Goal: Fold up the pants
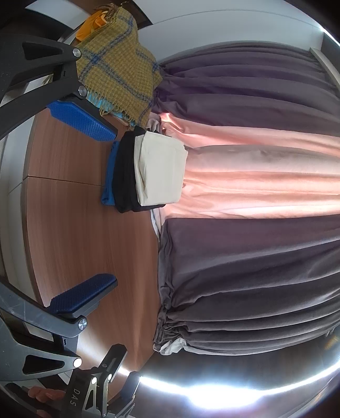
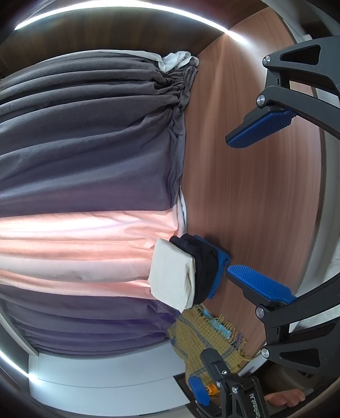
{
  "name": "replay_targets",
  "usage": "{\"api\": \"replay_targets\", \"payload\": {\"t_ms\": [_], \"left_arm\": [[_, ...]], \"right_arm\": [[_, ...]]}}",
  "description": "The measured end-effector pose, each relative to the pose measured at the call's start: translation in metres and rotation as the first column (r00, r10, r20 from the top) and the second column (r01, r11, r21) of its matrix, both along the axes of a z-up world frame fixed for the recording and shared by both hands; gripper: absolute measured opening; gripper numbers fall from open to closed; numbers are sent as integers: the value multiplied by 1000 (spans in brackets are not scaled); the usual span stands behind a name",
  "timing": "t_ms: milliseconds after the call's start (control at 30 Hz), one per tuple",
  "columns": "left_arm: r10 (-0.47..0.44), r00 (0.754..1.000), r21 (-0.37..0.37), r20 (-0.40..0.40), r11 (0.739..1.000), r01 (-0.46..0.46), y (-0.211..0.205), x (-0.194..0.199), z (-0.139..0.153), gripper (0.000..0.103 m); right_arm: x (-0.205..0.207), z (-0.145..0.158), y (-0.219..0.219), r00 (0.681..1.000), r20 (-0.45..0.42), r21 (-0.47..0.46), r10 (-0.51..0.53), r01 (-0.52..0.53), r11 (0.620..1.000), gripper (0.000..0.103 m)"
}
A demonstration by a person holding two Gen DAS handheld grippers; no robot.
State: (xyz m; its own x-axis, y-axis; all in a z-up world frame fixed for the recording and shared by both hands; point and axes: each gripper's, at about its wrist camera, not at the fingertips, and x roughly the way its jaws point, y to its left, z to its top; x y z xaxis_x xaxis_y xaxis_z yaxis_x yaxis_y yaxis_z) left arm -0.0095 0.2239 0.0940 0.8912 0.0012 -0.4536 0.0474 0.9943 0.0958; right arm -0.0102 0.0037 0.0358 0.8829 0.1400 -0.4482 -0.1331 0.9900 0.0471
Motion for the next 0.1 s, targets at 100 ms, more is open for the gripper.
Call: {"api": "replay_targets", "payload": {"t_ms": [100], "left_arm": [[12, 1000, -2, -1, 1000, -12, -1, 0, 0, 103]], "right_arm": [[1, 0, 0, 1000, -1, 1, -1, 1, 1000, 92]]}}
